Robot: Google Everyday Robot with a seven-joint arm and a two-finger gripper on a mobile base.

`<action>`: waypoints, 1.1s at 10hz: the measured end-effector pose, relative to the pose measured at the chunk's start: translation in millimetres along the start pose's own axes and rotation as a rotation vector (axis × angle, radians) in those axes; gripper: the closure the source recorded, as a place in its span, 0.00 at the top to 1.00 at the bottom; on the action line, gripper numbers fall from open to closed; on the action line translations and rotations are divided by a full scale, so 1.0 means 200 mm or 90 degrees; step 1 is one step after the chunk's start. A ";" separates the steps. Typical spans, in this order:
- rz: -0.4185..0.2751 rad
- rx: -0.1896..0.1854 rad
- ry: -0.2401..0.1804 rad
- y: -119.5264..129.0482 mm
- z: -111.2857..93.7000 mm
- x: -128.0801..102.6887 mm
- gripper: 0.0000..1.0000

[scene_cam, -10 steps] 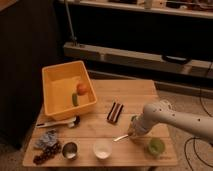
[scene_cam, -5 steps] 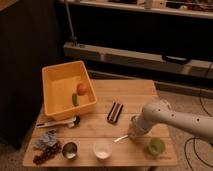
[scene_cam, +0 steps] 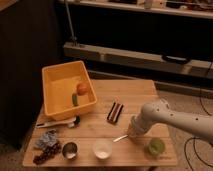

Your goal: Place fork in plastic cup

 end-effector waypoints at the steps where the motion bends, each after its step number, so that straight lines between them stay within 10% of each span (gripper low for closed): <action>1: -0.001 0.001 0.001 0.00 0.00 0.00 0.00; 11: -0.010 0.019 0.032 -0.07 -0.16 -0.04 0.00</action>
